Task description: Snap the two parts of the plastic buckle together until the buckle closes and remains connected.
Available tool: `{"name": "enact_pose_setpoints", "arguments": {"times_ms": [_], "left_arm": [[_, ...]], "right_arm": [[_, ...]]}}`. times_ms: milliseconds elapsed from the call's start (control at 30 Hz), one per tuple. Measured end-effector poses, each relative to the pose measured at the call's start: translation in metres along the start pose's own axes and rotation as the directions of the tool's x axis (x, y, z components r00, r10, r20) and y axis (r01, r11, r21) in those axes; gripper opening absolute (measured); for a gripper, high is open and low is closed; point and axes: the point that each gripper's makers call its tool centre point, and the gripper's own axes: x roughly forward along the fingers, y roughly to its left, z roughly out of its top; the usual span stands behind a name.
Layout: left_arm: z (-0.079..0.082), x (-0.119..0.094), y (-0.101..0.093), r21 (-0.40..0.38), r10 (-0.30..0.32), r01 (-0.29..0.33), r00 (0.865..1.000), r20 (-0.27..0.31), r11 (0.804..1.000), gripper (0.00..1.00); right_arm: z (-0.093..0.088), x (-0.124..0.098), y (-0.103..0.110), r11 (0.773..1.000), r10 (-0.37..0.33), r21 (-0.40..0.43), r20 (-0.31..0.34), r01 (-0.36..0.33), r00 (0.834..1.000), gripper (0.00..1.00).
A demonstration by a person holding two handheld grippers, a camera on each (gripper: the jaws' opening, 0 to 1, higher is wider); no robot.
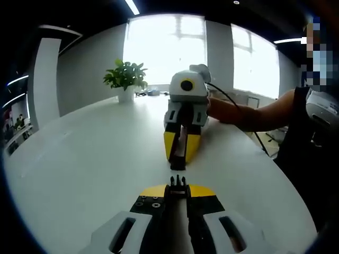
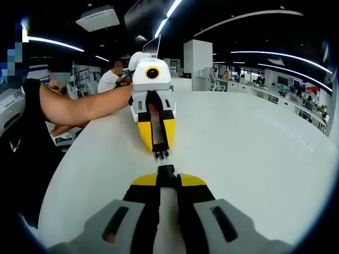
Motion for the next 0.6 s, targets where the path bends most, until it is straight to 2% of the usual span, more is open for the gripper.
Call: {"name": "enact_pose_setpoints", "arguments": {"times_ms": [200, 367, 600], "left_arm": [[-0.0025, 0.0005, 0.0002, 0.000, -0.002, 0.002, 1.000, -0.008, 1.000, 0.10], [0.0030, -0.0003, -0.0017, 0.002, -0.011, 0.011, 1.000, 0.012, 1.000, 0.10], [-0.0005, 0.0018, -0.0028, 0.002, -0.016, 0.016, 1.000, -0.004, 1.000, 0.10]], "right_arm": [[0.0008, 0.0011, 0.0019, 1.000, 0.007, -0.002, 0.000, -0.007, 1.000, 0.10], [0.0017, 0.0025, 0.0031, 1.000, 0.009, -0.010, 0.002, -0.009, 1.000, 0.10], [0.0025, 0.0037, 0.0046, 1.000, 0.016, -0.011, 0.004, -0.016, 1.000, 0.10]]}}
